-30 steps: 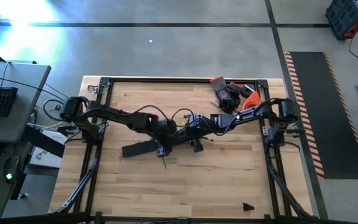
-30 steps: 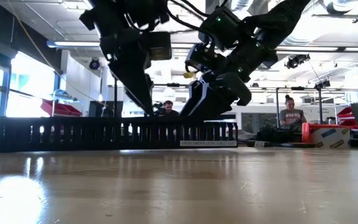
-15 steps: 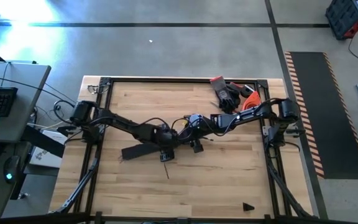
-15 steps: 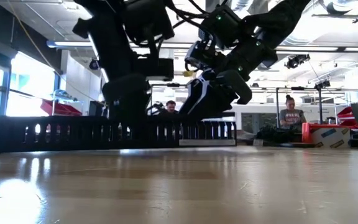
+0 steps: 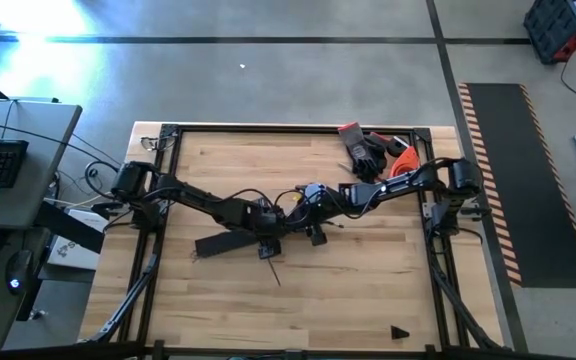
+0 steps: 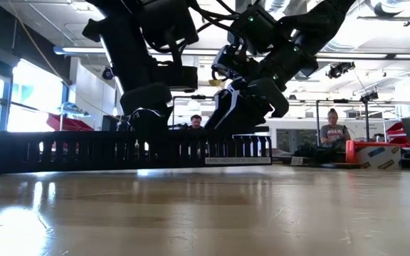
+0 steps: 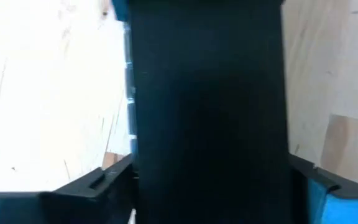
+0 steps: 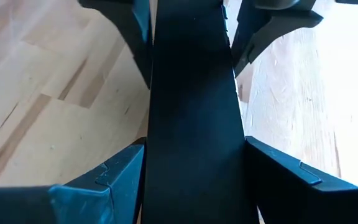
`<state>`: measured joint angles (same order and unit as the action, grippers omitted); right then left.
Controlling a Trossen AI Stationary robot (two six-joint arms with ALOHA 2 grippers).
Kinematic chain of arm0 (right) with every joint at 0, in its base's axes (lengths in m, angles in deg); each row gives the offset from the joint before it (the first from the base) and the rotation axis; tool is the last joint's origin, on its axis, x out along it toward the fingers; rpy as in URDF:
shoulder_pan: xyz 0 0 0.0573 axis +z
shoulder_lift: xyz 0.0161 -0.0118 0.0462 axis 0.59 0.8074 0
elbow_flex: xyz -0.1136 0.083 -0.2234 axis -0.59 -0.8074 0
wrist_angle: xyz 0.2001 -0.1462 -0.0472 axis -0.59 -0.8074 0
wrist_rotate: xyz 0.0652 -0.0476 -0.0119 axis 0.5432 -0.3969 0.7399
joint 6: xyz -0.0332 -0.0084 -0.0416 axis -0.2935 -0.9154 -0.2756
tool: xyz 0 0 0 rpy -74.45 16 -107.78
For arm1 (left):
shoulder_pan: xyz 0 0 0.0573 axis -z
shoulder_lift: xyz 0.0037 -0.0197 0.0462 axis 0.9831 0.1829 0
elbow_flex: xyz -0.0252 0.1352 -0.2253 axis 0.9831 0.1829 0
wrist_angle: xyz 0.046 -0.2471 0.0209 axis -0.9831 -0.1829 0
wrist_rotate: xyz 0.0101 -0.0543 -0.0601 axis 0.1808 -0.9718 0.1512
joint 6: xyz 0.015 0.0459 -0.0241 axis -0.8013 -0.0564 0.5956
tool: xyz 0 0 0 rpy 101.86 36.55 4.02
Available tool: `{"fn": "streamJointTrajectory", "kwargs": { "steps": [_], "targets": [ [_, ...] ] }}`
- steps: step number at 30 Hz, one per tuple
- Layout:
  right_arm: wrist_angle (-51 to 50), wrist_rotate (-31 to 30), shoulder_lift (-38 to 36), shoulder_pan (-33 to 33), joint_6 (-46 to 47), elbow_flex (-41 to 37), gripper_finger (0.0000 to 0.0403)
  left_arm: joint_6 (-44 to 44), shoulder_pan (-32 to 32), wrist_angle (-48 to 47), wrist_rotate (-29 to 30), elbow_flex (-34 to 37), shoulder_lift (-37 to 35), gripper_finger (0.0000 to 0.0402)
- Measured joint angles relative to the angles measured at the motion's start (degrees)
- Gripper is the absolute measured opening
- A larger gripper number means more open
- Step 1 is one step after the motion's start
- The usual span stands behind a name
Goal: Ziptie cables
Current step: Close the black cable duct
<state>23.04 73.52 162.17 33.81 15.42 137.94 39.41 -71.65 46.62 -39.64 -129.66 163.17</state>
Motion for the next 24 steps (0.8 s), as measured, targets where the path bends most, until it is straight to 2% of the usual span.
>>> {"fn": "streamJointTrajectory", "kwargs": {
  "steps": [5, 13, 24],
  "targets": [
    [-0.11, 0.12, 0.0, -0.02, 0.17, 0.0, 0.0227, 0.64, -0.02, 0.05, 0.08, 0.0, 0.0, 0.0205],
    [0.57, 1.26, 0.44, -0.02, 0.7, 0.0, 0.0229, -0.02, -0.02, -0.1, -0.51, 0.0, -0.02, 0.0203],
    [2.66, 0.72, 1.59, 0.04, -0.22, 0.0, 0.0286, -3.68, 1.24, 0.27, 0.35, 0.11, 0.58, 0.0203]
  ]
}}
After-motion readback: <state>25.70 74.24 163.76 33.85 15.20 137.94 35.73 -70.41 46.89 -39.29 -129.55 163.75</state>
